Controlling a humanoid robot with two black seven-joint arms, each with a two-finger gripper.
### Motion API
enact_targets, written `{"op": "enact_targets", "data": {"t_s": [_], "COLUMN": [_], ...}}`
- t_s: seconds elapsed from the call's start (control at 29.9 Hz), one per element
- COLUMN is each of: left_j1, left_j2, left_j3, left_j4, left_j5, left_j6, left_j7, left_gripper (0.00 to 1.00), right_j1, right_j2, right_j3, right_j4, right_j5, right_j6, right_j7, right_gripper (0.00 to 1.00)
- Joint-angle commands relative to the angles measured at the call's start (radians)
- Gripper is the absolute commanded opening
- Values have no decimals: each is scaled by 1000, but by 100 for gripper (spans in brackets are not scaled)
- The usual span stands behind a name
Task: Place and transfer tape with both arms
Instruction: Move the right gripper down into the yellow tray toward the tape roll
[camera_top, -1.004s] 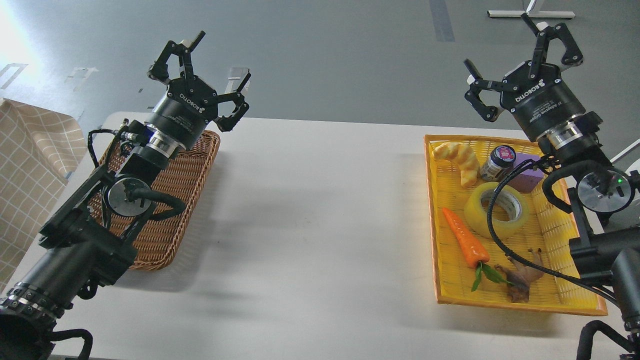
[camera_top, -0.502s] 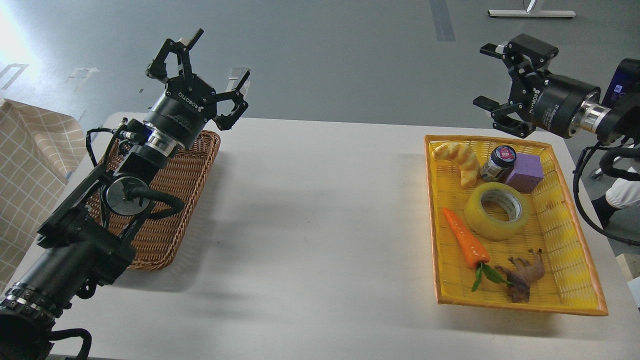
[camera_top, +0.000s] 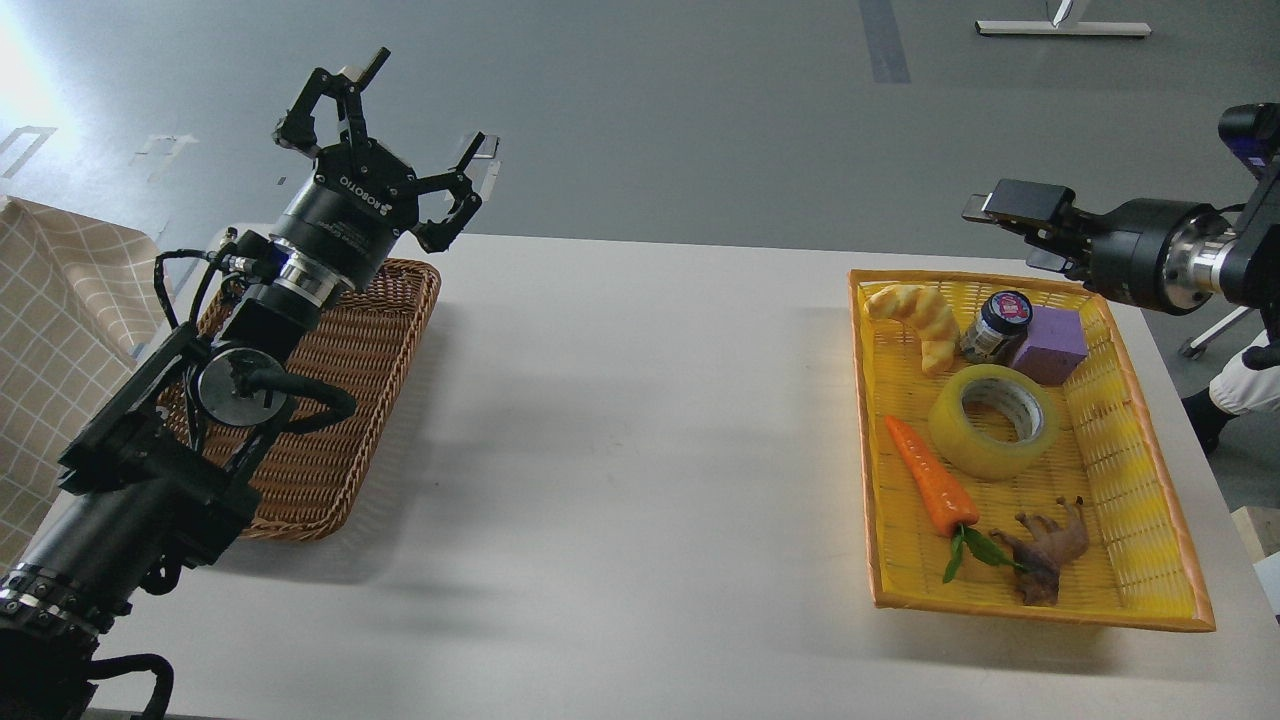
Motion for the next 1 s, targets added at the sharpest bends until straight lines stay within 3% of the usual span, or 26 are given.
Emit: {"op": "enact_targets", "data": {"t_s": [0.0, 0.13, 0.27, 0.97], "left_j1": [1, 1, 1, 3], "left_j2": [-1, -1, -3, -1], "left_j3": [-2, 0, -2, -3], "left_j4": [-2, -2, -2, -2], "left_j5": [0, 0, 0, 0], "left_j6": [0, 0, 0, 0], "left_j7": [0, 0, 0, 0], "left_gripper": [98, 98, 98, 98], "right_j1": [-1, -7, -14, -149], "right_j2": [-9, -7, -7, -6], "right_j3": [-44, -83, -99, -108], "right_j4": [2, 0, 0, -4], "right_j5": [-69, -155, -209, -386], "right_j6": [0, 0, 0, 0], "right_j7": [-23, -65, -77, -77], "right_gripper": [100, 99, 98, 97]}}
